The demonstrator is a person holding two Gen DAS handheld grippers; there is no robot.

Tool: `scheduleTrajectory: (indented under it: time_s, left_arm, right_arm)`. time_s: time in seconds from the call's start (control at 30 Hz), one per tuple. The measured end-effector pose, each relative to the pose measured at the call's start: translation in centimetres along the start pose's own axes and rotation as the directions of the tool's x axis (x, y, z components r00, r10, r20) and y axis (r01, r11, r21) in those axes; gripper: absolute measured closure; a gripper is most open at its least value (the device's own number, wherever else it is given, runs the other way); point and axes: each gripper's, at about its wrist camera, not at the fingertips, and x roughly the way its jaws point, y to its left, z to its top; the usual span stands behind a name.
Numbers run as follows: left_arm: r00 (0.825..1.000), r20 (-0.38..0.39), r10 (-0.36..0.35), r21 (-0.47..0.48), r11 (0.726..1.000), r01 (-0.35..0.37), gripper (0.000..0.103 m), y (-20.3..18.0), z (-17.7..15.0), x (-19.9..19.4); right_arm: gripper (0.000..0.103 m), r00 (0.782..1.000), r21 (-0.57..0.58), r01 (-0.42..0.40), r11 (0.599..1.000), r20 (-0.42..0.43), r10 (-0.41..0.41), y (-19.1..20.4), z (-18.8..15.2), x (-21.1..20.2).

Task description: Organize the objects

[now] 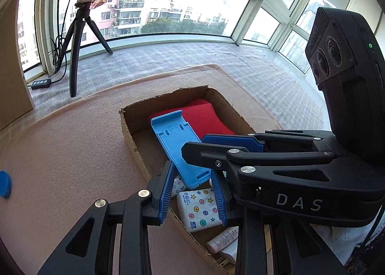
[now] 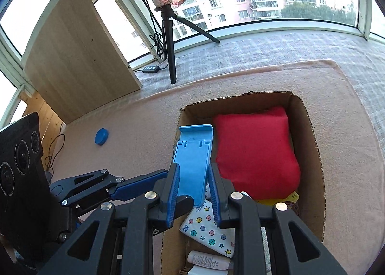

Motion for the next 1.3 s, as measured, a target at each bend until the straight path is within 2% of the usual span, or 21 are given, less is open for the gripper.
scheduleTrajectory:
  time_s: [0.13,0.27,0.4,0.6,0.8,0.97,1.03,1.1,1.2,1.3]
  left_arm:
    - [1.000,-0.030,0.001,-0.023,1.000,-0.001,0.064,0.9,0.4,1.2]
    - [0.999,-0.026,0.020,-0.023,1.000,-0.020,0.064,1.4,0.1,1.2]
    - [0.999,-0.019,0.040,-0.018,0.999,-0.040,0.064,1.7,-0.3,0.3]
    - [0.997,-0.015,0.073,-0.029,0.997,-0.074,0.063,3.2,-2.2,-2.4]
    - [0.992,0.005,0.124,-0.123,0.985,-0.122,0.057,6.3,-5.5,-6.7]
    - [0.980,-0.007,0.197,-0.176,0.965,-0.195,0.056,8.8,-8.7,-10.0]
    - [0.976,-0.004,0.220,-0.190,0.958,-0.217,0.050,9.7,-9.7,-11.4]
    - [0.968,-0.003,0.251,-0.199,0.949,-0.246,0.038,10.6,-10.5,-12.8]
    - [0.955,0.005,0.297,-0.227,0.930,-0.288,0.027,12.1,-11.5,-14.8]
    - [0.944,0.002,0.329,-0.266,0.910,-0.317,0.021,13.9,-12.1,-16.3]
  right_arm:
    - [0.080,1.000,0.012,0.008,1.000,-0.011,-0.008,-0.4,0.3,0.8]
    - [0.070,1.000,0.030,0.008,1.000,-0.007,-0.008,-0.6,0.1,0.9]
    - [0.070,1.000,0.026,0.008,1.000,-0.011,-0.007,-0.2,-0.1,0.8]
    - [0.069,1.000,0.038,-0.002,0.999,-0.004,0.002,0.6,-1.1,0.1]
    - [0.062,1.000,0.029,-0.010,1.000,-0.002,0.010,2.7,-3.4,-0.8]
    - [0.061,1.000,-0.018,0.003,1.000,-0.001,-0.003,5.7,-5.8,-1.2]
    - [0.060,1.000,-0.045,0.015,0.999,0.002,-0.015,7.0,-6.6,-1.4]
    - [0.053,1.000,-0.068,0.028,0.997,0.010,-0.028,8.3,-7.3,-1.5]
    - [0.051,0.999,-0.097,0.039,0.995,0.023,-0.037,10.1,-8.3,-1.7]
    - [0.048,0.999,-0.108,0.040,0.993,0.023,-0.038,11.8,-8.7,-1.7]
